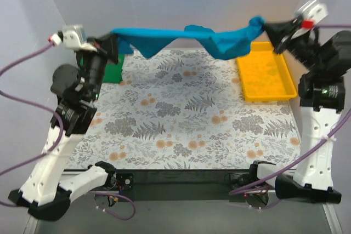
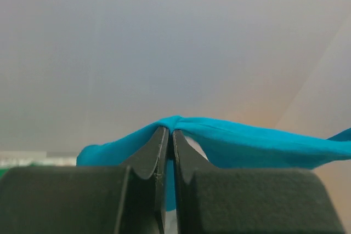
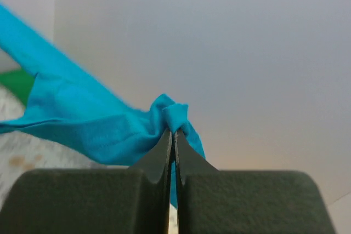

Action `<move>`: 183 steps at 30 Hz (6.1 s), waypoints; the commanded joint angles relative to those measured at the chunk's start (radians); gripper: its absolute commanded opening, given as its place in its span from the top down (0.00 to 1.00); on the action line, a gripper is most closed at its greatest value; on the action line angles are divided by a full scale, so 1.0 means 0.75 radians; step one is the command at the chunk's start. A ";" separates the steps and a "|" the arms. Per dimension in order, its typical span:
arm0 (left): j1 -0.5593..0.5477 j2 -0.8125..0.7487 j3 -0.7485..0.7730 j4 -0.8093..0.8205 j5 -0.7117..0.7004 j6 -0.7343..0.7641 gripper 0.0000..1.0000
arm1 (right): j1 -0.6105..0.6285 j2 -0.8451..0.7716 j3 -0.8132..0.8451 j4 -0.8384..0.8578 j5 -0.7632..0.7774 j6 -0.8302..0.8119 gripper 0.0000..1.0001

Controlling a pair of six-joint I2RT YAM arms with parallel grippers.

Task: Fold and stack the t-shirts

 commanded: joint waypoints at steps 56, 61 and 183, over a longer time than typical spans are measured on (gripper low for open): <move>0.085 0.005 -1.169 -0.834 0.265 -1.061 0.32 | -0.006 0.109 -1.387 -0.588 0.044 -0.896 0.40; 0.087 -0.028 -1.175 -1.037 0.148 -1.190 0.35 | -0.006 0.119 -1.413 -0.532 0.028 -0.843 0.39; 0.077 -0.555 -0.829 -1.194 0.717 -1.002 0.27 | -0.006 -0.013 -1.458 -0.630 0.127 -1.051 0.36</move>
